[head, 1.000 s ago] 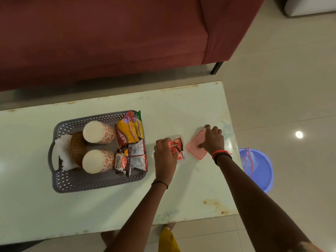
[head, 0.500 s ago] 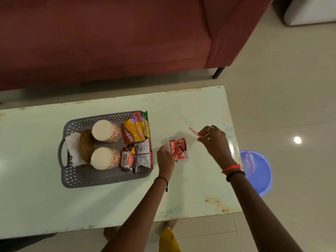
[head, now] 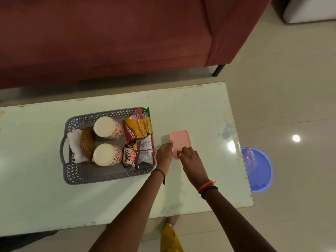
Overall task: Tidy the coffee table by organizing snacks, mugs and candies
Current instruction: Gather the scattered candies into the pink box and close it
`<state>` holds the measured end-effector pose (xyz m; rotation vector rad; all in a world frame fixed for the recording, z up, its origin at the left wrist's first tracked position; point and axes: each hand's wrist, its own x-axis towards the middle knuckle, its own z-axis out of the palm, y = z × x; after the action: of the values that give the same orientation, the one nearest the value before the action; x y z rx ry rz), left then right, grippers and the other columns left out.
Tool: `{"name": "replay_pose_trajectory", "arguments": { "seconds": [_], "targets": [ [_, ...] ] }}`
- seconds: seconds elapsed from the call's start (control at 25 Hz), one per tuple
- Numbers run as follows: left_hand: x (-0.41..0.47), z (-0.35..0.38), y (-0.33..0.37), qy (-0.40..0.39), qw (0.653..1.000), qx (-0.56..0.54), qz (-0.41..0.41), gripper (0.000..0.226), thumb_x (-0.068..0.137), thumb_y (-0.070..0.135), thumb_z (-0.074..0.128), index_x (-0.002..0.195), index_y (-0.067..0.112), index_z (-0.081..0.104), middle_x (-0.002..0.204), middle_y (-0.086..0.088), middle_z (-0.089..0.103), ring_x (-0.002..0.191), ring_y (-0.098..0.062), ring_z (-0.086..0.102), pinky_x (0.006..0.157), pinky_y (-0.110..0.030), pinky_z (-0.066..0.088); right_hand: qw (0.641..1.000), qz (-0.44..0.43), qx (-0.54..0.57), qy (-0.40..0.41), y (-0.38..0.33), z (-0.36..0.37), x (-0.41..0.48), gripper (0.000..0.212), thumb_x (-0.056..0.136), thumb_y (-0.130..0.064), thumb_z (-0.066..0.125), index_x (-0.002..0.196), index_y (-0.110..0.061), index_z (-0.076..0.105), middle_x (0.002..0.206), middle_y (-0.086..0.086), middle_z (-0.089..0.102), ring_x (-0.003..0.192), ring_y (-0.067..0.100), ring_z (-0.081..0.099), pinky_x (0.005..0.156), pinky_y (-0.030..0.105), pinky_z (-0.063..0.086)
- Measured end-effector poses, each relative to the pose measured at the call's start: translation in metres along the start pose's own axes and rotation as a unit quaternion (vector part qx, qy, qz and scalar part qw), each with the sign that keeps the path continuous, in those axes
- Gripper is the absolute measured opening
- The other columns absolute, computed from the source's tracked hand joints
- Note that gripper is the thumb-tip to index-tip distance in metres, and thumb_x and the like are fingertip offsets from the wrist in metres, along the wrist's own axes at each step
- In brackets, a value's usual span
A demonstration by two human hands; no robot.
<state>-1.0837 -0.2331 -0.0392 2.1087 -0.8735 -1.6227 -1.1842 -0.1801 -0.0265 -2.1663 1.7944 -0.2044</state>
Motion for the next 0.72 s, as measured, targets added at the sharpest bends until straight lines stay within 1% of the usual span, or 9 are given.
{"name": "replay_pose_trajectory", "arguments": {
  "seconds": [0.08, 0.2, 0.28, 0.36, 0.44, 0.52, 0.56, 0.64, 0.72],
  "targets": [
    [0.003, 0.0, -0.001, 0.003, 0.998, 0.054, 0.029, 0.029, 0.093, 0.02, 0.052, 0.111, 0.001, 0.064, 0.114, -0.021, 0.067, 0.107, -0.035, 0.061, 0.089, -0.039, 0.047, 1.0, 0.009, 0.003, -0.025, 0.001, 0.002, -0.004, 0.04, 0.061, 0.015, 0.071, 0.095, -0.006, 0.068, 0.081, 0.008, 0.064, 0.071, 0.027, 0.061, 0.058, 0.034, 0.053],
    [0.004, 0.0, -0.003, 0.014, 0.994, 0.093, 0.048, 0.031, 0.088, 0.007, 0.057, 0.118, 0.0, 0.058, 0.12, -0.019, 0.065, 0.112, -0.033, 0.06, 0.093, -0.036, 0.047, 0.998, 0.029, 0.004, -0.053, -0.001, 0.003, -0.005, 0.031, 0.07, 0.007, 0.07, 0.098, -0.008, 0.069, 0.084, 0.008, 0.065, 0.075, 0.027, 0.062, 0.064, 0.034, 0.053],
    [0.003, 0.0, -0.003, 0.019, 0.991, 0.111, 0.076, 0.043, 0.087, 0.003, 0.057, 0.129, 0.002, 0.048, 0.127, -0.021, 0.058, 0.115, -0.034, 0.058, 0.092, -0.035, 0.048, 0.997, 0.053, 0.021, -0.052, 0.0, 0.003, -0.002, 0.028, 0.079, 0.001, 0.064, 0.104, -0.01, 0.067, 0.094, 0.008, 0.067, 0.083, 0.028, 0.063, 0.071, 0.036, 0.052],
    [-0.002, -0.001, -0.005, 0.014, 0.979, 0.15, 0.139, 0.061, 0.087, 0.004, 0.055, 0.143, 0.009, 0.03, 0.138, -0.019, 0.042, 0.116, -0.034, 0.056, 0.088, -0.033, 0.049, 0.995, 0.083, 0.031, -0.039, 0.004, 0.003, 0.004, 0.041, 0.08, 0.005, 0.061, 0.118, -0.011, 0.062, 0.112, 0.01, 0.065, 0.095, 0.029, 0.062, 0.079, 0.036, 0.052],
    [-0.004, -0.004, -0.008, 0.009, 0.937, 0.261, 0.232, 0.068, 0.089, 0.007, 0.055, 0.147, 0.012, 0.02, 0.147, -0.016, 0.031, 0.123, -0.031, 0.051, 0.092, -0.034, 0.052, 0.993, 0.1, 0.037, -0.048, 0.01, 0.002, 0.012, 0.058, 0.083, 0.003, 0.061, 0.137, -0.013, 0.047, 0.137, 0.012, 0.052, 0.119, 0.03, 0.053, 0.096, 0.037, 0.048],
    [-0.004, -0.005, -0.01, -0.003, 0.879, 0.37, 0.3, 0.074, 0.087, 0.012, 0.062, 0.148, 0.009, 0.019, 0.153, -0.013, 0.027, 0.135, -0.029, 0.041, 0.104, -0.037, 0.046, 0.992, 0.092, 0.039, -0.078, 0.016, 0.001, 0.022, 0.07, 0.088, -0.009, 0.063, 0.148, -0.013, 0.029, 0.152, 0.011, 0.035, 0.137, 0.028, 0.036, 0.113, 0.037, 0.036],
    [-0.004, -0.005, -0.01, -0.013, 0.861, 0.399, 0.315, 0.077, 0.086, 0.016, 0.065, 0.148, 0.009, 0.019, 0.155, -0.012, 0.026, 0.138, -0.028, 0.037, 0.108, -0.036, 0.041, 0.992, 0.078, 0.034, -0.097, 0.019, 0.0, 0.026, 0.075, 0.088, -0.016, 0.065, 0.15, -0.013, 0.023, 0.155, 0.01, 0.029, 0.143, 0.027, 0.028, 0.118, 0.036, 0.028],
    [-0.004, -0.006, -0.007, -0.026, 0.843, 0.428, 0.325, 0.082, 0.084, 0.022, 0.067, 0.148, 0.01, 0.018, 0.156, -0.009, 0.023, 0.142, -0.025, 0.031, 0.114, -0.034, 0.034, 0.989, 0.055, 0.02, -0.137, 0.024, -0.001, 0.035, 0.082, 0.085, -0.026, 0.067, 0.15, -0.01, 0.019, 0.159, 0.009, 0.021, 0.148, 0.024, 0.016, 0.122, 0.032, 0.018],
    [-0.001, -0.007, -0.005, -0.044, 0.827, 0.456, 0.327, 0.086, 0.082, 0.032, 0.068, 0.148, 0.009, 0.018, 0.156, -0.008, 0.023, 0.143, -0.024, 0.026, 0.116, -0.035, 0.028, 0.982, 0.062, 0.025, -0.175, 0.028, -0.003, 0.04, 0.085, 0.083, -0.028, 0.068, 0.15, -0.007, 0.02, 0.16, 0.01, 0.015, 0.148, 0.024, 0.016, 0.12, 0.031, 0.021]
  ]
}}
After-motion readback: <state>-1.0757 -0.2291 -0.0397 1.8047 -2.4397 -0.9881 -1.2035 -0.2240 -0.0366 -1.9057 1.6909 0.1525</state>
